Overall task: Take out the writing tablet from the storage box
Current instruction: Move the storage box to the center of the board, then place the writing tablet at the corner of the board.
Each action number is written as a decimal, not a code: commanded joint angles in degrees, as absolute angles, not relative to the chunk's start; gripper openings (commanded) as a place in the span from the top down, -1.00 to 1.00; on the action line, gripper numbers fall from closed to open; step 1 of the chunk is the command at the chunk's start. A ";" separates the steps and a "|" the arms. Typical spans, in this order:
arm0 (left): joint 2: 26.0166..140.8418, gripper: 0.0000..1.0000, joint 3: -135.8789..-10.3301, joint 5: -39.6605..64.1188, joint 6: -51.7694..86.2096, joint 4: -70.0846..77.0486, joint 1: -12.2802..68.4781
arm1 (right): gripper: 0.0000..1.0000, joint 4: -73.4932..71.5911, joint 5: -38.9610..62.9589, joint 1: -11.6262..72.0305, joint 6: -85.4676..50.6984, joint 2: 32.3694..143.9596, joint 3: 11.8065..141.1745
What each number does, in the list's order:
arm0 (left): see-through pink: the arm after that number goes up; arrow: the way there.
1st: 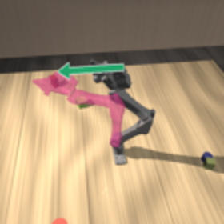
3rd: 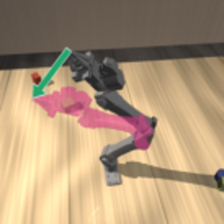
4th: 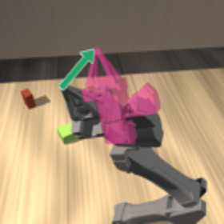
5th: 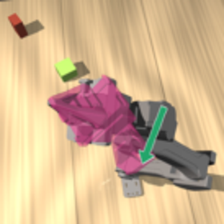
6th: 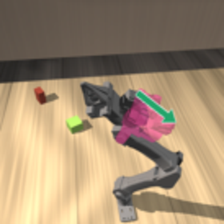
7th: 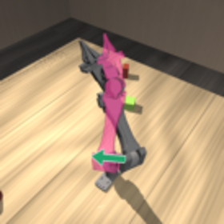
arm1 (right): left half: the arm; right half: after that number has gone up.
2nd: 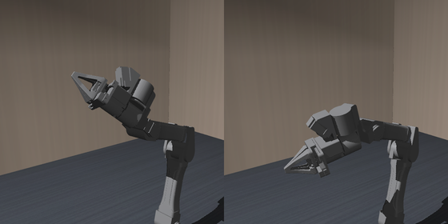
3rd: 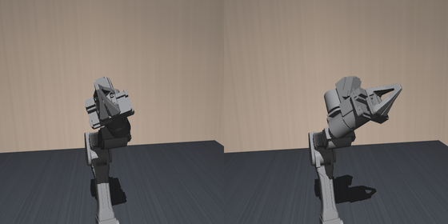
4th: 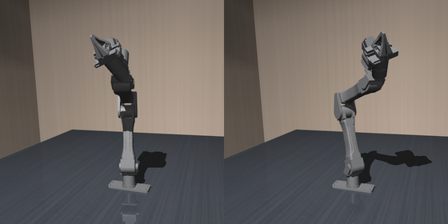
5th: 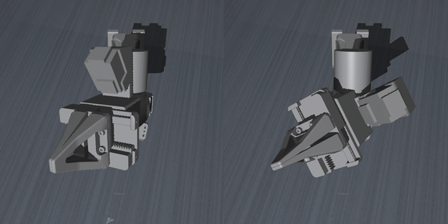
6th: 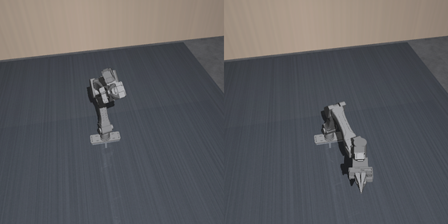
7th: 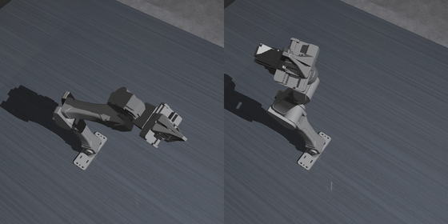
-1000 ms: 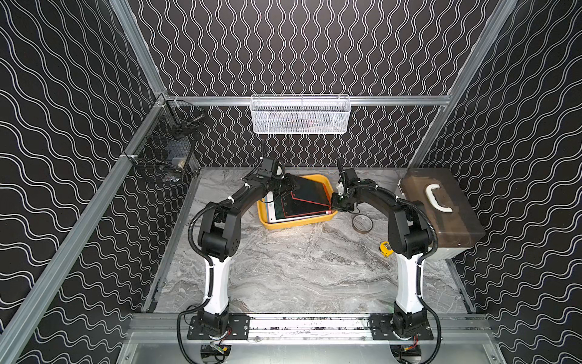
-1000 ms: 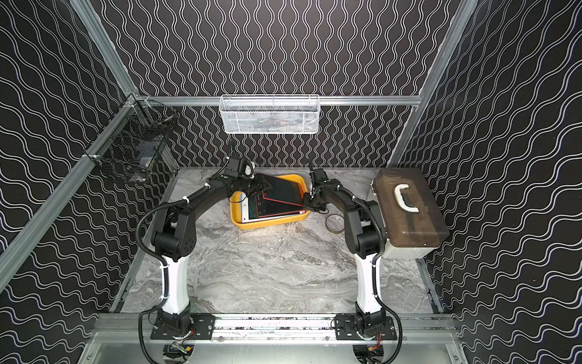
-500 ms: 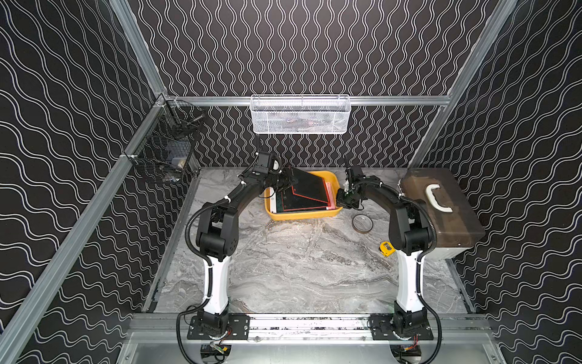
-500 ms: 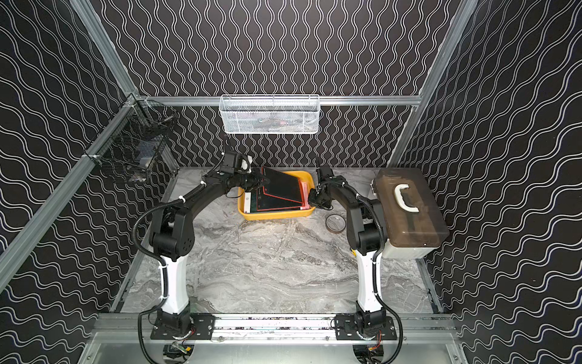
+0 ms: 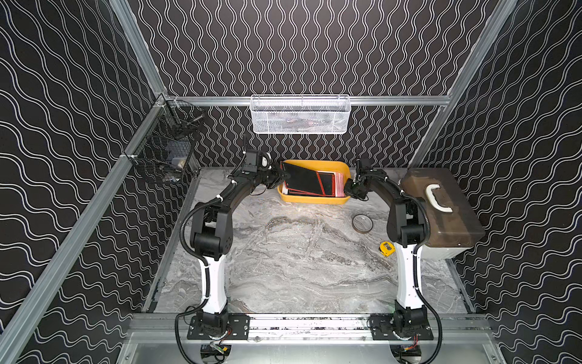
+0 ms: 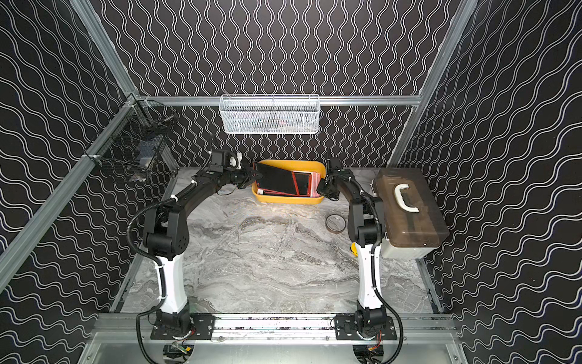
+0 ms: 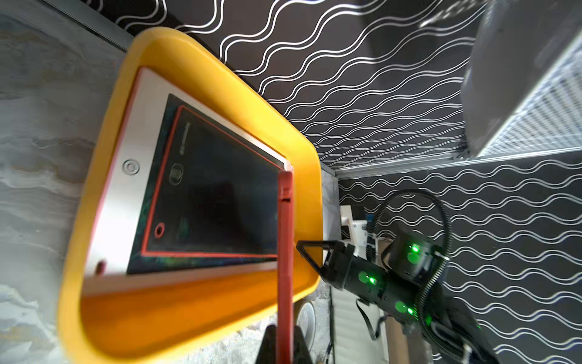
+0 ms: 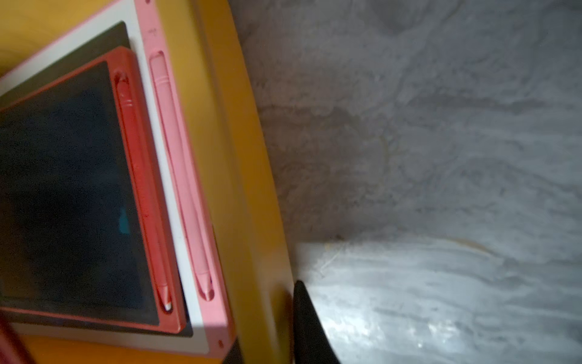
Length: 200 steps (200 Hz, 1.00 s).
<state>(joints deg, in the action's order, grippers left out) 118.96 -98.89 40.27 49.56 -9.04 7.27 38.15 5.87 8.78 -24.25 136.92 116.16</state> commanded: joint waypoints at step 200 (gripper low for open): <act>79.73 1.00 -76.92 61.50 54.02 -3.31 0.22 | -0.72 -7.13 57.69 5.85 -45.95 94.27 79.97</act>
<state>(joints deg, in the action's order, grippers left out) 82.56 -78.85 56.34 47.09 -13.23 0.43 3.84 51.31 4.97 -39.62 97.73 84.16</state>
